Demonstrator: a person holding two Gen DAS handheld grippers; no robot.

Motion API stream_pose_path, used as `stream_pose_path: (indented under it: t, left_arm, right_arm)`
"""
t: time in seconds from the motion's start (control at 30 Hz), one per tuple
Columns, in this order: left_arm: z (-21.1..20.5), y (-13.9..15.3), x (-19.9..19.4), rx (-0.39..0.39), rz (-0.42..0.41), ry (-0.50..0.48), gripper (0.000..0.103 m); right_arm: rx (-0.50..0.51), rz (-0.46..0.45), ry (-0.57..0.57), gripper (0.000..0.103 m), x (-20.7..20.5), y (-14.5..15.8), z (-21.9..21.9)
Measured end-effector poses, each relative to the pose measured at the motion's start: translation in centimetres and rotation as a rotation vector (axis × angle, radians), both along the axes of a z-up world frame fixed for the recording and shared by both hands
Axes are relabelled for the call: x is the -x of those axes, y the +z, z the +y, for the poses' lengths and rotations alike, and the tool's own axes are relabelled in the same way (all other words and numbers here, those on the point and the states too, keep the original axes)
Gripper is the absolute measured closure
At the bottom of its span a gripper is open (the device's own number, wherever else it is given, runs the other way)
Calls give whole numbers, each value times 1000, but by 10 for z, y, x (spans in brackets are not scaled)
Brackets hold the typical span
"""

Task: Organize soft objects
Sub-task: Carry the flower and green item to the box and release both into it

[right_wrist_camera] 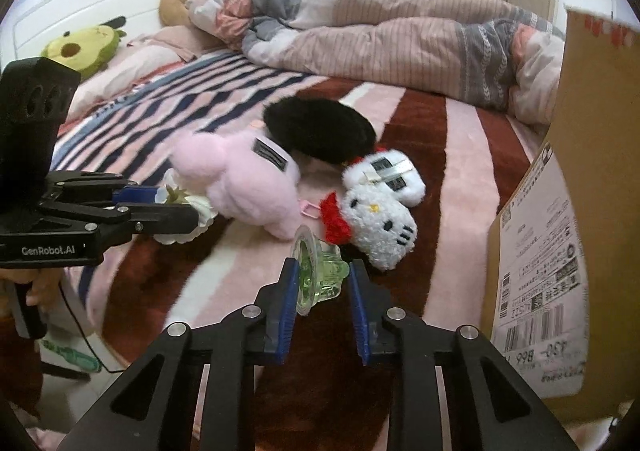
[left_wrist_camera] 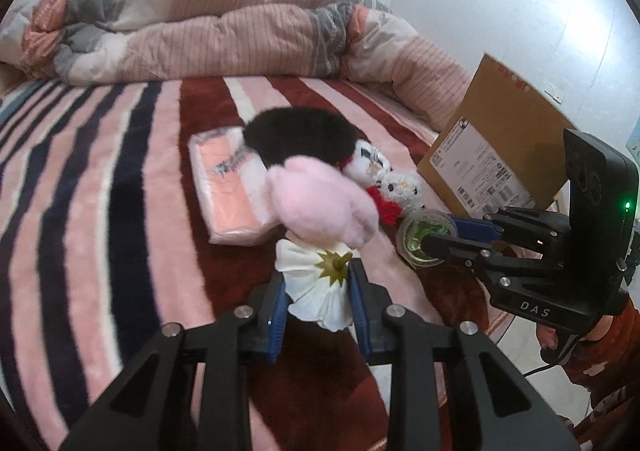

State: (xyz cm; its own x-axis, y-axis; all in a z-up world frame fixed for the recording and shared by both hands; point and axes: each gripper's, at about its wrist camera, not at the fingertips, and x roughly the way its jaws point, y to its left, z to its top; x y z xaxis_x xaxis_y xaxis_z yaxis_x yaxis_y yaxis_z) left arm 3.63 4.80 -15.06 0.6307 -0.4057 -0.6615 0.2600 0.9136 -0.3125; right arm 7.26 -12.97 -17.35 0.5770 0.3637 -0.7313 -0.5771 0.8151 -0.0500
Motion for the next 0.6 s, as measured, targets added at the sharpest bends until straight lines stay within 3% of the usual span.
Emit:
stream_pose_path:
  t: [0.17,0.33,0.6]
  left_arm:
    - [6,25,16,-18,-40,26,78]
    - [8,57,26,-31,-91,42,78]
    - [-21,110,26,-87,-178,6,78]
  right_arm:
    - [-30,-31,31,83,15,19,3]
    - [-61,-96,77,83,30,58,7]
    - [-145,-165,97,83,44,116,-12]
